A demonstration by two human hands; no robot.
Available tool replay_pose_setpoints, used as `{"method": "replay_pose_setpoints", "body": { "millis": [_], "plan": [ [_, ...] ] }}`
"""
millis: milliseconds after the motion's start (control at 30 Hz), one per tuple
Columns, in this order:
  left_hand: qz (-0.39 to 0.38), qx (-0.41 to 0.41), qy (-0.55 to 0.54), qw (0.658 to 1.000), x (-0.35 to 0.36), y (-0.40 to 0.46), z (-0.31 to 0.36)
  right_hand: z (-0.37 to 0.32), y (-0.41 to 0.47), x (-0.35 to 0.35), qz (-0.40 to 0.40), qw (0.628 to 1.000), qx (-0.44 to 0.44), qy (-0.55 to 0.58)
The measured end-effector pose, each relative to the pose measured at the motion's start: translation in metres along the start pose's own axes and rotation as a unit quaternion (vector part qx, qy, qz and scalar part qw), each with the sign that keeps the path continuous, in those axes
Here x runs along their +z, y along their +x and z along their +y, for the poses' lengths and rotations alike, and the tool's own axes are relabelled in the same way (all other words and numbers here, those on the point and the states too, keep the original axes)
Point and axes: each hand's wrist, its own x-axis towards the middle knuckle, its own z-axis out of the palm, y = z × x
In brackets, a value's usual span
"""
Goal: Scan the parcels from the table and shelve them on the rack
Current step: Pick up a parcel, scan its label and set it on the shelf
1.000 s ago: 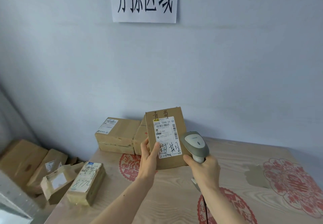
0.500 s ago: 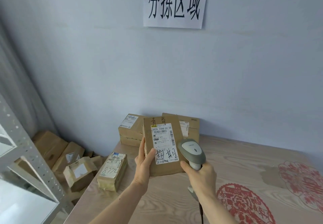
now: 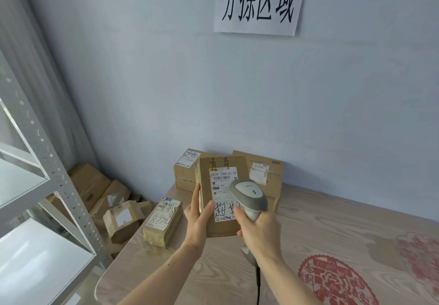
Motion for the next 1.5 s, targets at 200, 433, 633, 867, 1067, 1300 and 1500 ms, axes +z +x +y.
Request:
{"method": "replay_pose_setpoints", "body": {
  "millis": [200, 433, 633, 867, 1067, 1300, 1500],
  "plan": [
    [0.006, 0.001, 0.013, 1.0, 0.006, -0.001, -0.006, -0.005, 0.0, 0.008, -0.034, 0.999, 0.009, 0.007],
    [0.014, 0.001, 0.029, 0.999, 0.005, 0.0, -0.011, -0.007, 0.006, 0.012, -0.041, 0.999, 0.014, -0.003],
    [0.017, 0.006, 0.033, 0.999, 0.003, 0.003, -0.01, -0.007, 0.008, 0.016, -0.05, 0.999, 0.009, -0.02],
    [0.021, 0.007, 0.027, 0.999, 0.002, 0.005, -0.009, -0.009, 0.009, 0.017, -0.055, 0.998, 0.009, -0.007],
    [0.022, 0.011, 0.032, 0.999, 0.0, 0.003, -0.006, -0.01, 0.009, 0.017, -0.06, 0.998, 0.001, 0.002],
    [0.048, 0.011, 0.027, 0.998, -0.011, -0.003, -0.002, -0.009, 0.008, 0.024, -0.076, 0.997, -0.022, 0.006],
    [0.113, 0.014, 0.025, 0.993, -0.038, -0.02, 0.001, -0.01, 0.002, 0.044, -0.132, 0.99, -0.043, 0.019]
  ]
}}
